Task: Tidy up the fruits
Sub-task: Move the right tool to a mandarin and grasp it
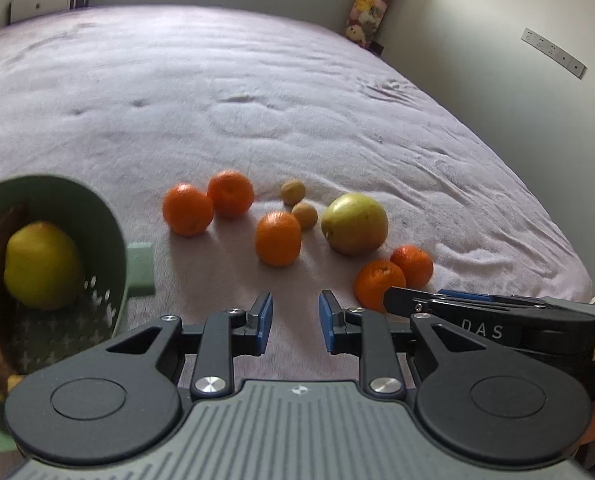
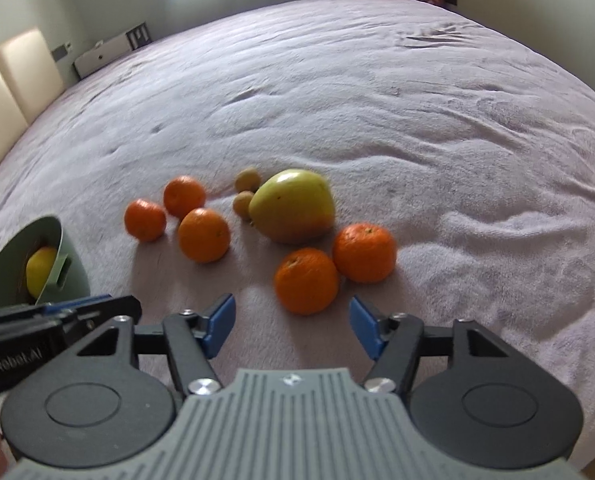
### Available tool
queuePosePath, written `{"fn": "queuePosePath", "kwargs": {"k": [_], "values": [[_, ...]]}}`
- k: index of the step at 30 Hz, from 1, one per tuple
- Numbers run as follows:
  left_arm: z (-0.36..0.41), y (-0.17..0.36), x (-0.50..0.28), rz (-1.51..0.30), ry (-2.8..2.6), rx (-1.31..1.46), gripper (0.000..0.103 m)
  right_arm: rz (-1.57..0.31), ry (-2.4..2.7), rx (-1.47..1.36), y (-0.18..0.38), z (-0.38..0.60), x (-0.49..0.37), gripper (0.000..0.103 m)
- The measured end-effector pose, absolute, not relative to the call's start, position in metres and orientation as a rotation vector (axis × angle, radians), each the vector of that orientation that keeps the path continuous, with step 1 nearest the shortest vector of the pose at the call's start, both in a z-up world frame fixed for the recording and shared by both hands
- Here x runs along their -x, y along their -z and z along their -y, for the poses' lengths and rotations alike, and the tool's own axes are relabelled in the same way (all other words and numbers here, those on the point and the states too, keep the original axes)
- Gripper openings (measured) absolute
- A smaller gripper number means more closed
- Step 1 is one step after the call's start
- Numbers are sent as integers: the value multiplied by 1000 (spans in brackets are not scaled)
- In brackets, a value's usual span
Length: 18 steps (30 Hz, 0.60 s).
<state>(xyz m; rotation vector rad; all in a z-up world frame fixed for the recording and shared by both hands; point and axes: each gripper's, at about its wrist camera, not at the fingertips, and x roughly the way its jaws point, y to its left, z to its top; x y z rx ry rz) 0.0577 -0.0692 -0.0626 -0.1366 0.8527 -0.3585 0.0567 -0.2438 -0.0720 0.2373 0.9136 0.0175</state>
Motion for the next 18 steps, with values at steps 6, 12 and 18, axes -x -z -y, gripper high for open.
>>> {"fn": "queuePosePath", "kwargs": {"k": [6, 12, 18], "values": [[76, 70, -72, -797, 324, 93, 32, -910, -10, -263, 79, 249, -63, 56], [78, 82, -87, -809, 317, 112, 40, -921, -16, -300, 89, 249, -71, 56], [80, 89, -100, -806, 321, 121, 43, -938, 1, -330, 98, 250, -79, 56]]}}
